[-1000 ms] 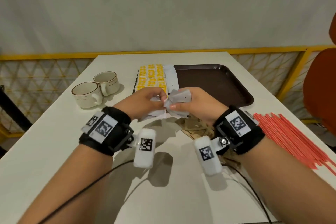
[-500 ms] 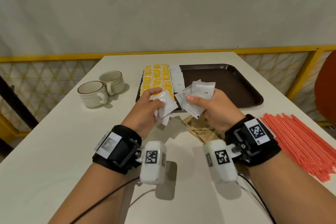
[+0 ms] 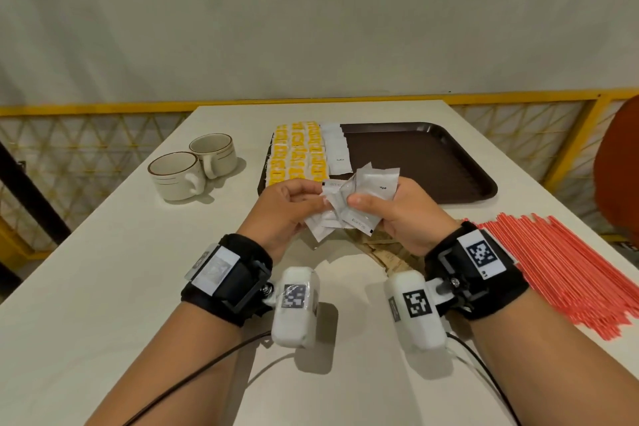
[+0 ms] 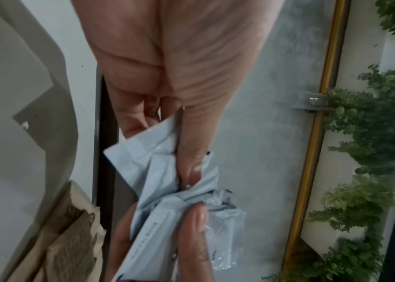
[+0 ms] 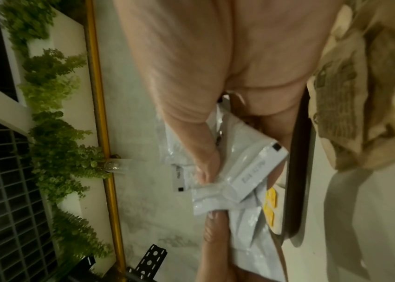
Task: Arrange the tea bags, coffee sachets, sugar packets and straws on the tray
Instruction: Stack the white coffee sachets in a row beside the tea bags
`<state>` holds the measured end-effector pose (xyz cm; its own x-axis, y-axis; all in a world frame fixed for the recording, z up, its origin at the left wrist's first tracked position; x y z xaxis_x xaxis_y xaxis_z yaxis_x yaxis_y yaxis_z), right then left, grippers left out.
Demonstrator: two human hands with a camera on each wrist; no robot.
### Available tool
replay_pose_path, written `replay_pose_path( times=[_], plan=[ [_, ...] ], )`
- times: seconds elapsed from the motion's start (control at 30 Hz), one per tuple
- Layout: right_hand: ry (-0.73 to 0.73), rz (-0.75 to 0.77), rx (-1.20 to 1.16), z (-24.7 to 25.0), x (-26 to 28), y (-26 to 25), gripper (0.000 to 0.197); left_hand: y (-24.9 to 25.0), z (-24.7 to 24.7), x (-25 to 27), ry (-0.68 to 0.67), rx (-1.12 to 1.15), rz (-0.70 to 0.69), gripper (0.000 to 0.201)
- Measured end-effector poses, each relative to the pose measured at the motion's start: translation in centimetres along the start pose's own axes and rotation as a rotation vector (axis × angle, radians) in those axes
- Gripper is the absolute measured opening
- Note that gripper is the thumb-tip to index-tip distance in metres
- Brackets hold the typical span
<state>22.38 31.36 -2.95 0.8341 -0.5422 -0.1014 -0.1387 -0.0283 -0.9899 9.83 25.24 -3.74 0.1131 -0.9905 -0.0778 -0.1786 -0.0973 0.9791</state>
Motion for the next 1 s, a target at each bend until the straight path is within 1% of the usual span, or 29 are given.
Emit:
replay_pose_path(
  times=[0.03, 0.07, 0.13, 0.17, 0.2, 0.23, 0.3, 0.37, 0.43, 0.5, 0.57, 0.67, 0.73, 0.8, 0.87, 0.9, 1.0],
  plan=[
    [0.033, 0.006, -0.019, 0.4, 0.0, 0.0, 0.026, 0.0, -0.2, 0.0, -0.015, 0.04, 0.0, 0.014],
    [0.071, 0.014, -0.059, 0.8, 0.1, -0.1, 0.026, 0.0, -0.4, -0.1, -0.039, 0.085, 0.002, 0.019],
    [0.144, 0.022, -0.166, 1.7, 0.2, 0.1, 0.026, -0.3, -0.8, -0.1, -0.09, 0.149, 0.024, 0.034],
    [0.169, 0.022, -0.213, 2.0, 0.2, 0.2, 0.028, -0.4, -0.9, -0.1, -0.104, 0.161, 0.037, 0.037],
    [0.186, 0.021, -0.253, 2.1, 0.2, 0.3, 0.029, -0.6, -0.9, -0.1, -0.1, 0.165, 0.042, 0.036],
    [0.198, 0.02, -0.283, 2.2, 0.2, 0.4, 0.029, -0.6, -0.6, -0.1, -0.075, 0.166, 0.037, 0.032],
    [0.228, 0.018, -0.309, 2.4, 0.3, 0.5, 0.029, -0.5, 0.6, -0.2, 0.021, 0.157, 0.01, 0.023],
    [0.279, 0.026, -0.318, 3.1, 0.5, 0.4, 0.026, -0.3, 1.8, -0.1, 0.102, 0.135, -0.01, 0.018],
    [0.316, 0.045, -0.339, 3.7, 0.8, 0.3, 0.022, -0.1, 2.7, 0.0, 0.143, 0.106, -0.018, 0.017],
    [0.306, 0.054, -0.354, 3.7, 0.8, 0.2, 0.021, 0.0, 3.3, 0.0, 0.176, 0.095, -0.012, 0.022],
    [0.234, 0.037, -0.33, 2.8, 0.6, 0.2, 0.023, -0.2, 3.4, 0.0, 0.186, 0.092, 0.01, 0.028],
    [0.091, -0.011, -0.26, 0.4, 0.1, 0.5, 0.026, 0.0, 2.1, -0.1, 0.106, 0.103, 0.012, 0.028],
    [0.048, -0.022, -0.262, -0.6, 0.0, 0.9, 0.03, 0.1, 0.7, -0.1, 0.038, 0.156, -0.009, 0.027],
    [0.031, -0.017, -0.295, -1.3, -0.1, 1.2, 0.03, -0.3, -0.7, -0.4, -0.032, 0.22, -0.013, 0.034],
    [0.021, 0.002, -0.314, -1.6, -0.2, 1.1, 0.028, -1.0, -2.0, -0.7, -0.099, 0.268, 0.014, 0.041],
    [0.026, 0.008, -0.302, -1.5, -0.2, 0.9, 0.026, -1.1, -2.3, -0.8, -0.113, 0.29, 0.017, 0.041],
    [0.093, 0.011, -0.251, -0.3, 0.0, 0.6, 0.024, -1.3, -0.8, -1.0, -0.035, 0.341, -0.02, 0.033]
  ],
)
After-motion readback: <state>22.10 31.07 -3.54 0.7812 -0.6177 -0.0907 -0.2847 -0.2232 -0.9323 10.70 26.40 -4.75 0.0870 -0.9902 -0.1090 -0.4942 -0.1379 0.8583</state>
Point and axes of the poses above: each hand's wrist, its own x-axis away from the middle knuckle, its own z-axis out of the back of the hand, y = z × x, the point moved 10 cm from there along -x, towards the middle knuckle, and after that the axes turned 13 degrees about -y, right-handed, at the moved point
